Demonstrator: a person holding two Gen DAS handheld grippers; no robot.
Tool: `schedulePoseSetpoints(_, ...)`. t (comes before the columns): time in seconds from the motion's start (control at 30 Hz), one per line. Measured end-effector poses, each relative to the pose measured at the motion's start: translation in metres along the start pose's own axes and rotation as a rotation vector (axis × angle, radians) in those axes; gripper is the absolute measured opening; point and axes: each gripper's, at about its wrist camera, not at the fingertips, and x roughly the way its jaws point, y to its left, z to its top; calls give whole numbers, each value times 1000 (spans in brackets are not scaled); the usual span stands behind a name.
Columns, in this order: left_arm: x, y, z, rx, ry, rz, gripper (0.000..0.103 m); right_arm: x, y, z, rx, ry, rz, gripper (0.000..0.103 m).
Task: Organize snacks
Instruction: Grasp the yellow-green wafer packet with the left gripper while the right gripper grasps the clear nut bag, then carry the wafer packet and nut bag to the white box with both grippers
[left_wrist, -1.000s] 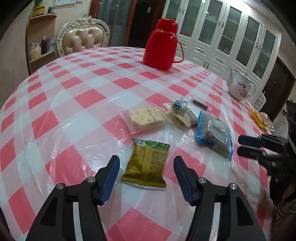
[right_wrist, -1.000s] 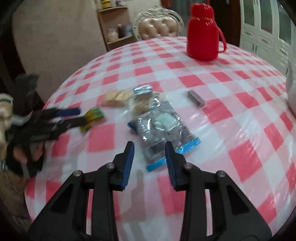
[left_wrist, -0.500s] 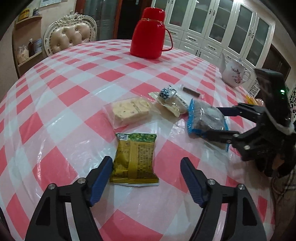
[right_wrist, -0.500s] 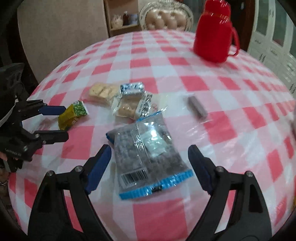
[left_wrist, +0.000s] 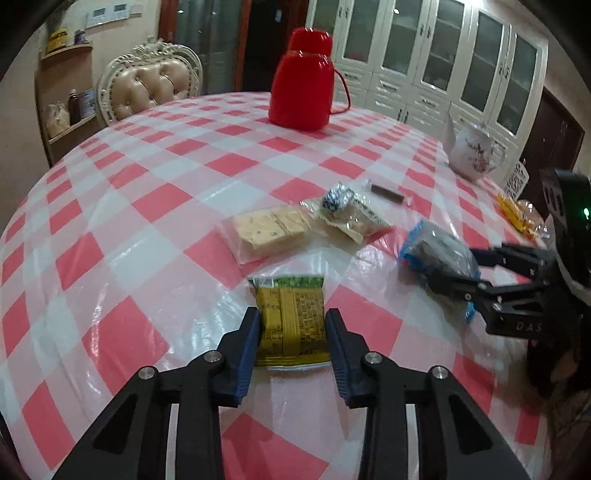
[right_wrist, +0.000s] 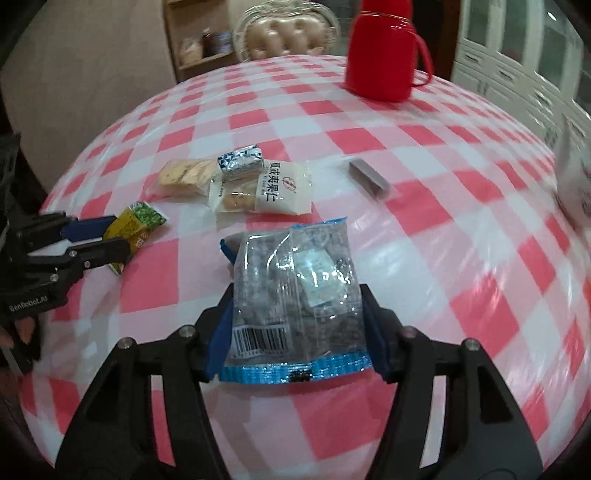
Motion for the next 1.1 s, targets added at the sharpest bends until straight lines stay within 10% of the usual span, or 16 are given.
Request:
schedulePoseSetpoints(0.53, -41, 27, -22, -167, -96, -46, 16, -28, 46, -13, 114, -97, 96, 65)
schedulePoseSetpoints(0.6, -45, 26, -21, -164, -107, -61, 21, -28, 44, -13, 124, -95, 97, 65)
schedulePoseSetpoints(0.73, -38, 2, -17, -55, -100, 19, 87, -30, 39, -13, 141, -105, 105, 65)
schedulePoseSetpoints(0.8, -28, -12, -15, 14, -69, 110, 87, -30, 40, -13, 138, -106, 107, 65)
schedulePoseSetpoints(0.9, -8, -18, -14, 58, 18, 127, 63, -31, 40, -13, 132, -110, 110, 65)
schedulePoseSetpoints(0.93, -2, -18, -14, 51, 49, 136, 34, -33, 40, -13, 133, -115, 111, 65)
schedulePoseSetpoints(1.1, -9, -17, -21, 52, 45, 148, 32, -37, 36, -14, 146, -127, 113, 65)
